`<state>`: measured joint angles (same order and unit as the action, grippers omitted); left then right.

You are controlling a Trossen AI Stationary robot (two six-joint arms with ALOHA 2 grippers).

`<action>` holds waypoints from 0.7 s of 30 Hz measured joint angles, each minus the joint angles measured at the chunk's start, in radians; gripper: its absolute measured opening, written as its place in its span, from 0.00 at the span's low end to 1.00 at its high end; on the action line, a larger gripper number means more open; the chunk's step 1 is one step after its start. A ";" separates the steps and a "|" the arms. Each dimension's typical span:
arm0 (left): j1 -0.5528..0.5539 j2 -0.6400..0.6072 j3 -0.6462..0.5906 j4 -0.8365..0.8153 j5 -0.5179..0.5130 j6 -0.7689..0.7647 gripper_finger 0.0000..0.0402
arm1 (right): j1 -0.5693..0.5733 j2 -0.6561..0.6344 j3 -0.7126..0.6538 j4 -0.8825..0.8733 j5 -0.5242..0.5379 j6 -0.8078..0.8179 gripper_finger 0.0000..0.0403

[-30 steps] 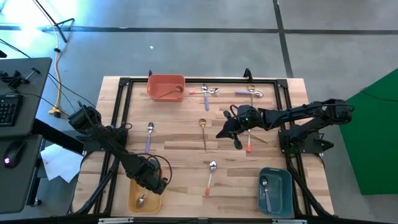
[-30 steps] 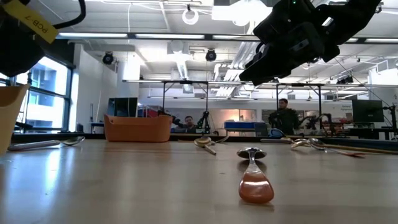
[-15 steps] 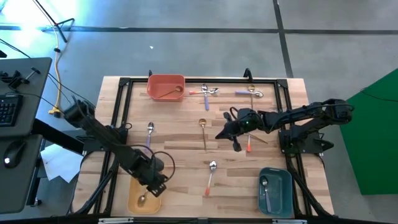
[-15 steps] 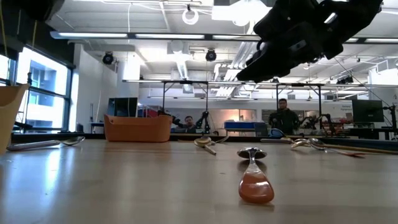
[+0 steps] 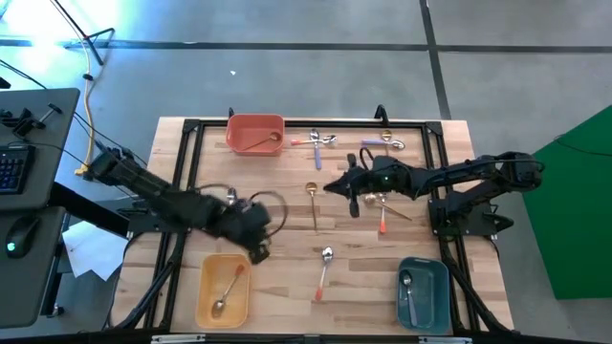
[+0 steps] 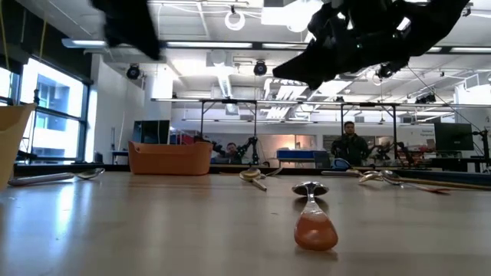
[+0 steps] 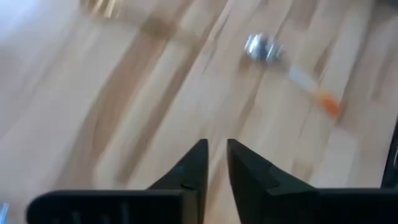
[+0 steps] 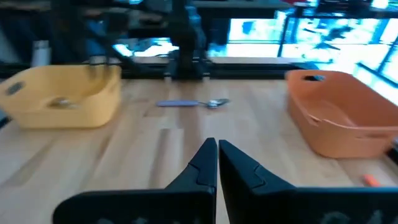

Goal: Sort silverware by color (type)
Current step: Put the top orange spoon into the yellow bin

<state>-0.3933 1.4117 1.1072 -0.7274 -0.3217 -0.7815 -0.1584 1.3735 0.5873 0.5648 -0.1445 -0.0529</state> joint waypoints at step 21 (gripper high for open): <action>0.409 0.002 -0.519 1.229 0.370 0.702 0.01 | -0.318 0.039 0.140 -0.431 0.189 0.179 0.31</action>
<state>0.0158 1.4136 0.5879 0.5014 0.0479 -0.0794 -0.4759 1.4122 0.7273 0.1342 0.0448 0.1261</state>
